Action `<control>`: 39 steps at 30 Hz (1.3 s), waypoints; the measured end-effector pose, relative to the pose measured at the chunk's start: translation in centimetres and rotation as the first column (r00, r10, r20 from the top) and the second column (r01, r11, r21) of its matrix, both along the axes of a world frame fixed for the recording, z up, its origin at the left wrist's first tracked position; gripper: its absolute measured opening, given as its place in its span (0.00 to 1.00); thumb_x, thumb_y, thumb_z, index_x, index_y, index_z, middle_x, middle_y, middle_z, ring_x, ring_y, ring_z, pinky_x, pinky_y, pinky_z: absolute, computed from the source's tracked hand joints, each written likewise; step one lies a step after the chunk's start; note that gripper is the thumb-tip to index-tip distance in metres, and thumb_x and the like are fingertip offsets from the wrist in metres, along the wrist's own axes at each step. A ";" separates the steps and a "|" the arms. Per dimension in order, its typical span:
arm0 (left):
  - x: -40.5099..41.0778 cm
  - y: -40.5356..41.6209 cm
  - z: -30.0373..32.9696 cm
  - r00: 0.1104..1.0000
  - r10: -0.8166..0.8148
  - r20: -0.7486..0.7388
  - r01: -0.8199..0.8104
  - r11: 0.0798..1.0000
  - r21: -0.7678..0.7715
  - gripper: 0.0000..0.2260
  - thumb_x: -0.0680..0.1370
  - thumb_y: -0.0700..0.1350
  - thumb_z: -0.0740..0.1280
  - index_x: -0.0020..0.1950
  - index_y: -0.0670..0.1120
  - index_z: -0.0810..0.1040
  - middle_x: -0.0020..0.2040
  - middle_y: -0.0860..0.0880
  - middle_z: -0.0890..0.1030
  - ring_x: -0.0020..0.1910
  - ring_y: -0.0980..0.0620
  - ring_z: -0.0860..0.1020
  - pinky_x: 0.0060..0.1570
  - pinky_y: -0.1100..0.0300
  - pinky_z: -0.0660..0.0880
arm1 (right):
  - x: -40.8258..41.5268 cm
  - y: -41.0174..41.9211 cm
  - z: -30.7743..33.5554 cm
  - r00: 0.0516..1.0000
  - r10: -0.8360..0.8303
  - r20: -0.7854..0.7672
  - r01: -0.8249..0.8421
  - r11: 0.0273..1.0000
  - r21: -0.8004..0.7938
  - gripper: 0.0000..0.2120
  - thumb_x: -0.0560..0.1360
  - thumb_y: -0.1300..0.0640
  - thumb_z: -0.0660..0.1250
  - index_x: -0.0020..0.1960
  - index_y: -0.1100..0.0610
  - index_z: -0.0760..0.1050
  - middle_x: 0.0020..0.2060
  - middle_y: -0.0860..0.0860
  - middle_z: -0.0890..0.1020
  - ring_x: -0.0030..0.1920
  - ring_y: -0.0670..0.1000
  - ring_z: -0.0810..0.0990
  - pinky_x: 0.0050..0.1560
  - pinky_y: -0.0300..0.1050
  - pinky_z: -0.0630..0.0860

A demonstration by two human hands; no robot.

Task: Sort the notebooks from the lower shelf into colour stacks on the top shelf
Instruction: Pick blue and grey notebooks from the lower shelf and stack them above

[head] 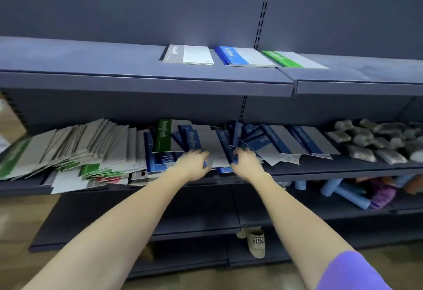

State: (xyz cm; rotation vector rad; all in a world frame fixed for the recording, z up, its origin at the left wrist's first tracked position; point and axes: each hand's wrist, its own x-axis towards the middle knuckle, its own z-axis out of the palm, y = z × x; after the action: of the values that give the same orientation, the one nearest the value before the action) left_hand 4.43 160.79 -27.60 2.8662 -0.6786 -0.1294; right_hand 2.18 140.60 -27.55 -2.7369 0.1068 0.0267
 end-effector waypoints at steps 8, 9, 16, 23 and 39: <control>-0.1 -1.0 -0.9 0.996 -0.003 0.086 -0.017 0.972 0.236 0.23 0.77 0.44 0.66 0.72 0.45 0.69 0.73 0.45 0.68 0.71 0.42 0.65 0.68 0.48 0.64 | 1.7 -2.0 -0.9 0.998 0.048 -0.027 -0.050 0.996 -0.073 0.25 0.77 0.55 0.65 0.73 0.55 0.68 0.68 0.59 0.70 0.67 0.62 0.69 0.63 0.52 0.70; -0.3 -1.1 -0.7 0.996 -0.012 0.089 -0.011 0.965 0.262 0.24 0.77 0.44 0.66 0.73 0.45 0.69 0.73 0.44 0.67 0.71 0.42 0.64 0.68 0.47 0.64 | 2.0 -1.9 -0.9 0.998 0.056 -0.028 -0.057 0.996 -0.069 0.24 0.77 0.55 0.65 0.73 0.55 0.68 0.67 0.59 0.71 0.66 0.62 0.70 0.62 0.52 0.71; -1.4 1.4 -0.4 0.967 0.189 0.173 -0.231 0.935 0.269 0.28 0.74 0.35 0.65 0.73 0.48 0.65 0.71 0.41 0.65 0.68 0.37 0.65 0.58 0.43 0.73 | 3.2 1.3 -0.4 0.989 0.144 -0.032 -0.145 0.989 -0.029 0.21 0.75 0.56 0.65 0.68 0.55 0.70 0.63 0.59 0.74 0.59 0.62 0.75 0.57 0.52 0.75; -2.7 9.0 -1.2 0.910 0.392 0.136 -0.414 0.873 0.259 0.21 0.76 0.37 0.62 0.70 0.44 0.67 0.69 0.40 0.66 0.66 0.35 0.65 0.54 0.45 0.75 | 2.9 7.9 -0.6 0.964 0.265 0.010 -0.264 0.964 -0.039 0.22 0.76 0.55 0.65 0.70 0.55 0.70 0.66 0.58 0.73 0.65 0.61 0.71 0.63 0.52 0.72; -2.1 13.2 -1.1 0.926 0.365 0.094 -0.374 0.921 0.109 0.25 0.75 0.35 0.61 0.72 0.46 0.65 0.66 0.41 0.73 0.61 0.38 0.73 0.54 0.46 0.75 | 2.0 15.9 -1.2 0.931 0.362 0.048 -0.320 0.872 -0.371 0.20 0.76 0.59 0.63 0.68 0.57 0.73 0.60 0.57 0.81 0.63 0.59 0.73 0.65 0.51 0.66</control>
State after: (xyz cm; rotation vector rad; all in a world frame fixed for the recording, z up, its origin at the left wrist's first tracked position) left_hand 2.31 174.01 -28.74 3.0709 -0.1316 -0.0125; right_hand 4.18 156.52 -28.71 -3.0766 -0.4535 -0.0598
